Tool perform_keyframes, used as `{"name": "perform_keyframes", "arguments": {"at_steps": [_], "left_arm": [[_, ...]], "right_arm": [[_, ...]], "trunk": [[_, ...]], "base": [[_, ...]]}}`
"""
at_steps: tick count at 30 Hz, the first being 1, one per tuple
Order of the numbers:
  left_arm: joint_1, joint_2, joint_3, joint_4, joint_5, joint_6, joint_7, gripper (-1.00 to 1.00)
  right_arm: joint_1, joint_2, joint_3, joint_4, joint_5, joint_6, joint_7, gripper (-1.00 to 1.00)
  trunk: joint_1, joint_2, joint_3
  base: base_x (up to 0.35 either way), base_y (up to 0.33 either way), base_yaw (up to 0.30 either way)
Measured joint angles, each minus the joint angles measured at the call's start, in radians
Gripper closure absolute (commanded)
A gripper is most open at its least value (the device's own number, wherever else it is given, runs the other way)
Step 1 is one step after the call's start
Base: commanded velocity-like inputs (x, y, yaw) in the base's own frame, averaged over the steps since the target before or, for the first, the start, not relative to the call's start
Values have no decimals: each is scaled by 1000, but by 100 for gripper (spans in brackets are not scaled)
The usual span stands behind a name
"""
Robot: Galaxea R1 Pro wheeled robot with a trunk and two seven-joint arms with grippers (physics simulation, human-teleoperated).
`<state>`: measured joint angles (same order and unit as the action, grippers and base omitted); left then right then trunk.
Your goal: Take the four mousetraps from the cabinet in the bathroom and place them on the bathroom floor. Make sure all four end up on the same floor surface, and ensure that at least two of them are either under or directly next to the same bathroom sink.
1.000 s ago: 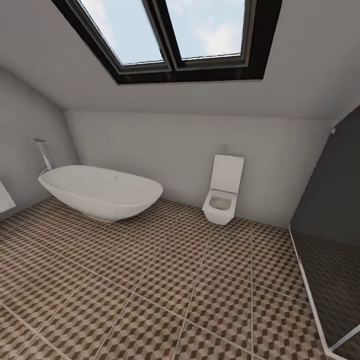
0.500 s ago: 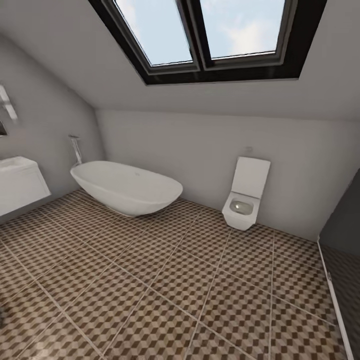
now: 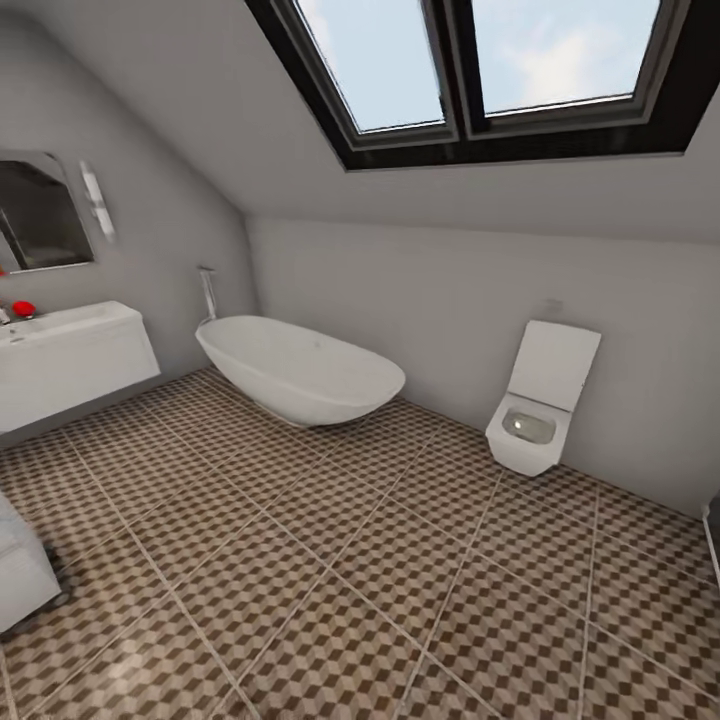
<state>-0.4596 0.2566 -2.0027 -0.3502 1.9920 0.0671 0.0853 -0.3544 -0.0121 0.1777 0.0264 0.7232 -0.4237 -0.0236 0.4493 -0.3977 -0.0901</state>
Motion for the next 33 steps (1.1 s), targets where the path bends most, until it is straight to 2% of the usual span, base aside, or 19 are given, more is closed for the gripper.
{"name": "perform_keyframes", "arguments": {"at_steps": [21,28,29,31,33], "left_arm": [[0,-6,1,-12,5,1,-6,100],[0,-82,6,8,4,-2,-3,100],[0,-92,6,24,4,-4,-2,100],[0,-116,9,109,6,-39,-5,100],[0,-121,8,128,7,-52,-6,100]], "right_arm": [[0,0,0,0,-1,0,0,100],[0,0,0,0,-3,0,-1,100],[0,0,0,0,-3,0,-1,100],[0,0,0,0,-3,0,-1,100],[0,0,0,0,-3,1,-1,100]], "trunk": [[0,0,0],[0,0,0],[0,0,0],[0,0,0],[0,0,0]], "base": [[0,0,291],[0,0,291],[0,0,291],[0,0,291],[0,0,291]]}}
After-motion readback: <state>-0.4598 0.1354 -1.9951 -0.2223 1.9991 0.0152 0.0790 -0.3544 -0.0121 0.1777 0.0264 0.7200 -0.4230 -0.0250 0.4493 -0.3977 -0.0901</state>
